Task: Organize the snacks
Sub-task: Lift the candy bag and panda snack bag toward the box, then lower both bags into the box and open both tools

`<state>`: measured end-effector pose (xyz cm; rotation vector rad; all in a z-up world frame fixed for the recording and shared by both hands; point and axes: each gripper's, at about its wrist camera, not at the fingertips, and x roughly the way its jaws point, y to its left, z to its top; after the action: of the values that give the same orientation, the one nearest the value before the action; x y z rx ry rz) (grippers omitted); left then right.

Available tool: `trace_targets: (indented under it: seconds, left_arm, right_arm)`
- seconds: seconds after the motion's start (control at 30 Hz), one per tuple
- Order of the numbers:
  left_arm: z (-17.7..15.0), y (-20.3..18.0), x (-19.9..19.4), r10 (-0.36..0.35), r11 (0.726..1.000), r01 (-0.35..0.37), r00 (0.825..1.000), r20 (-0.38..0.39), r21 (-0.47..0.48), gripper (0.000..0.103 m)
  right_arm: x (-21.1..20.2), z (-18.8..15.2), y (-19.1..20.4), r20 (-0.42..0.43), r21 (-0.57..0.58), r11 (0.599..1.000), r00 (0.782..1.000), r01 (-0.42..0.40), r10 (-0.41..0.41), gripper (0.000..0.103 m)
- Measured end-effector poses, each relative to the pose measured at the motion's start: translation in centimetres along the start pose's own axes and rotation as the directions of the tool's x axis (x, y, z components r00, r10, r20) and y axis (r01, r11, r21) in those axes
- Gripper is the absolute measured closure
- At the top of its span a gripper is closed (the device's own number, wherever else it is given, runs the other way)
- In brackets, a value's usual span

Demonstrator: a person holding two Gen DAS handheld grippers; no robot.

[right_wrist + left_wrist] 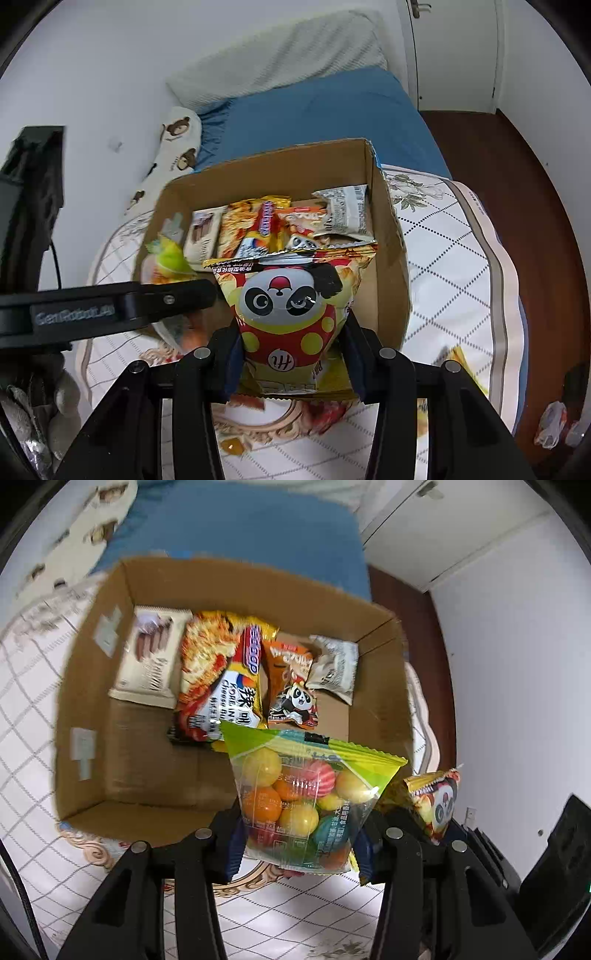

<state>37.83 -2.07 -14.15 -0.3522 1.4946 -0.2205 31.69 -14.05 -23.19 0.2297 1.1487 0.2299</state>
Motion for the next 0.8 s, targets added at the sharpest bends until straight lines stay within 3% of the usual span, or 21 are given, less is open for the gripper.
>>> trace_targets:
  seconds: [0.3, 0.33, 0.37, 0.4, 0.47, 0.8]
  left_arm:
    - [2.5, 1.6, 8.1, 0.032, 0.997, -0.044, 0.984, -0.177, -0.066, 0.056]
    - [2.3, 1.5, 8.4, 0.036, 0.997, -0.048, 0.982, -0.187, -0.062, 0.054]
    - [2.3, 1.5, 8.8, 0.037, 0.997, -0.049, 0.980, -0.193, -0.056, 0.046]
    - [2.4, 1.4, 9.1, 0.043, 0.997, -0.054, 0.981, -0.191, -0.051, 0.042]
    - [2.5, 1.4, 9.2, 0.077, 0.996, -0.085, 0.981, -0.180, -0.034, 0.020]
    - [2.0, 1.4, 6.3, 0.145, 0.989, -0.144, 0.985, -0.094, 0.019, 0.020]
  right_arm:
    - [6.6, 1.4, -1.9, -0.145, 0.026, 0.999, 0.989, 0.025, -0.020, 0.053]
    - [7.5, 1.4, -2.0, -0.184, 0.027, 0.999, 0.982, 0.035, -0.029, 0.045]
    - [8.0, 1.3, -2.1, -0.210, 0.025, 0.999, 0.977, 0.039, -0.033, 0.025]
    - [8.5, 1.2, -2.1, -0.231, 0.018, 0.999, 0.972, 0.038, -0.033, 0.016]
    - [9.0, 1.1, -1.9, -0.250, 0.001, 0.998, 0.967, 0.060, -0.058, 0.011]
    - [7.9, 1.2, -1.8, -0.226, 0.003, 0.996, 0.970, 0.094, -0.090, 0.010]
